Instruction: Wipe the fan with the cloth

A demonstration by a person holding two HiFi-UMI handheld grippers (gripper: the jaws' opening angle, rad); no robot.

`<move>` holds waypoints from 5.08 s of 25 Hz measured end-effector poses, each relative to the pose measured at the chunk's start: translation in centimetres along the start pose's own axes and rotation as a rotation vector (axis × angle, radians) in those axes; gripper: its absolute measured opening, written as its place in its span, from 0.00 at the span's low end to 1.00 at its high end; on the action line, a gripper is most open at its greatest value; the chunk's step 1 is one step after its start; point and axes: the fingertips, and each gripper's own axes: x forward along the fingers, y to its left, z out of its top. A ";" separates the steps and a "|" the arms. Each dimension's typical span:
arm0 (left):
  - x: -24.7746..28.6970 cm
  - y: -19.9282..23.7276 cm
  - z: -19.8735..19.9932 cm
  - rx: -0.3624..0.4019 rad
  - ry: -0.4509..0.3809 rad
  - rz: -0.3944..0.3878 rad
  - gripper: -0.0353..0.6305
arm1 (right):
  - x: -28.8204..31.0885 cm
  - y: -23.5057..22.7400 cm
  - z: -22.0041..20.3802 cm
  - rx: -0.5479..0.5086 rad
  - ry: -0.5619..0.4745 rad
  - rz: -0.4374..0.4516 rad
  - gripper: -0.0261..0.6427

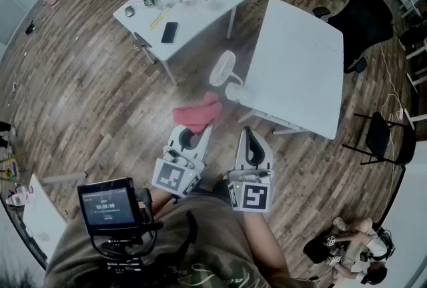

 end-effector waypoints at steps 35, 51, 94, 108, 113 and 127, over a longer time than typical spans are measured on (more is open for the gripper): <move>1.1 1.6 -2.7 -0.062 0.065 -0.188 0.16 | 1.4 1.3 -0.6 0.029 -0.010 -0.131 0.05; 8.9 0.5 -7.6 -0.051 0.093 0.017 0.16 | 6.7 -9.1 -2.5 -0.030 0.019 0.033 0.05; 20.8 12.1 -14.5 -0.040 0.152 -0.291 0.16 | 18.0 -7.1 -3.7 -0.031 0.016 -0.102 0.05; 24.1 14.1 -15.8 -0.069 0.188 -0.307 0.16 | 18.4 -7.8 -4.2 -0.038 0.029 -0.137 0.05; 24.8 14.7 -17.2 -0.093 0.210 -0.292 0.16 | 18.3 -7.6 -4.6 -0.048 0.047 -0.127 0.05; 23.3 15.9 -22.4 -0.047 0.305 -0.273 0.16 | 17.9 -6.4 -6.3 -0.048 0.064 -0.104 0.05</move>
